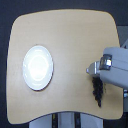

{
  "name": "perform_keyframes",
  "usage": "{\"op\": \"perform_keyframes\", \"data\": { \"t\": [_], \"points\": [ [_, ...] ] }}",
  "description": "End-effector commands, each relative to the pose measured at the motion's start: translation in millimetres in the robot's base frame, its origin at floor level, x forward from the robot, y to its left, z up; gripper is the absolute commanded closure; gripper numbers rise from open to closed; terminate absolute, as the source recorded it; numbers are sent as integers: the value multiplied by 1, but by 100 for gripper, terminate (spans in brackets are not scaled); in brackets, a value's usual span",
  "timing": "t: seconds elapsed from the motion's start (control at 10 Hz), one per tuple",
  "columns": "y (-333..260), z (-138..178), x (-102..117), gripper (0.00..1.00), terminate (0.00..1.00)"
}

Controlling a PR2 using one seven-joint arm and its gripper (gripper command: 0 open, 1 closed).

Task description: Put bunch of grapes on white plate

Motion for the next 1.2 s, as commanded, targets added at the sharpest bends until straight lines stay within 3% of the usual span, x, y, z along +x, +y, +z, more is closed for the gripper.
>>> {"op": "perform_keyframes", "data": {
  "t": [0.0,0.4,0.8,0.9,1.1],
  "points": [
    [-18,-15,3,0,0],
    [-9,-24,6,0,0],
    [-1,-3,1,0,0],
    [2,-1,1,100,0],
    [3,-1,-1,100,0]
  ]
}}
